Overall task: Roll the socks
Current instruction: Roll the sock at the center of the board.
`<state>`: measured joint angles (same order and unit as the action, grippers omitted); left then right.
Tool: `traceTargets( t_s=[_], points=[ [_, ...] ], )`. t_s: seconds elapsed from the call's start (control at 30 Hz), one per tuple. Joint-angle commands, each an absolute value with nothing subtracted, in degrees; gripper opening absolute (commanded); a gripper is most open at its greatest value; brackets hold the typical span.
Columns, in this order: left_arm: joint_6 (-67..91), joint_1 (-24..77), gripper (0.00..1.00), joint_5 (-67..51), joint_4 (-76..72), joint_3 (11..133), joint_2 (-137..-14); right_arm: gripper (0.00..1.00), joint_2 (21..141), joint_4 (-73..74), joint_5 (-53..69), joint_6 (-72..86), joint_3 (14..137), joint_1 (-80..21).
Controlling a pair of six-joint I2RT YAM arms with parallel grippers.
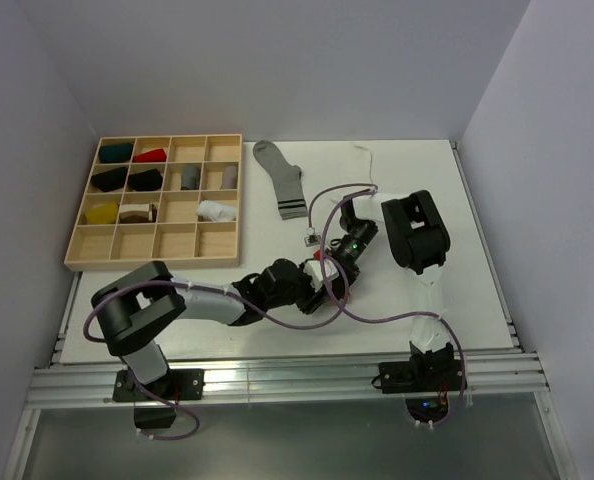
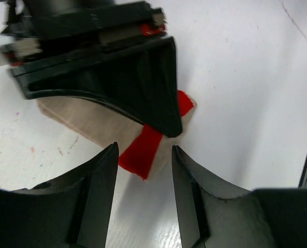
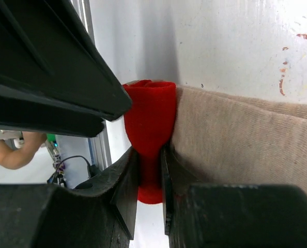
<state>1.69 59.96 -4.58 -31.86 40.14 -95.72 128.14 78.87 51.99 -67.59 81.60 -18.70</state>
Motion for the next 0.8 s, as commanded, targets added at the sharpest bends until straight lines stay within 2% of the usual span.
traceTargets(
  t_s=[0.0,0.1,0.47,0.67,0.7,0.77],
  points=[
    [-5.4,60.9,0.51,-4.0,-38.7,40.0,-98.2,0.20,130.2,81.3,49.7,-68.2,83.1,-18.2],
    [-7.7,61.9,0.54,-3.1,-39.8,39.9,-100.3,0.20,130.2,80.7,49.2,-67.8,82.7,-18.2],
    [-12.7,63.6,0.53,-3.1,-39.0,42.5,-105.2,0.19,130.7,81.0,49.0,-67.8,83.1,-17.9],
    [-16.3,66.1,0.45,-1.1,-35.0,44.4,-106.9,0.19,130.7,80.6,48.8,-67.2,83.1,-17.6],
    [-16.5,66.3,0.37,-1.2,-32.2,45.1,-107.3,0.19,130.7,80.5,48.9,-67.2,83.1,-17.5],
    [-16.4,66.6,0.30,-1.9,-29.8,47.0,-108.3,0.19,130.5,80.1,48.8,-66.6,83.2,-17.4]
  ],
)
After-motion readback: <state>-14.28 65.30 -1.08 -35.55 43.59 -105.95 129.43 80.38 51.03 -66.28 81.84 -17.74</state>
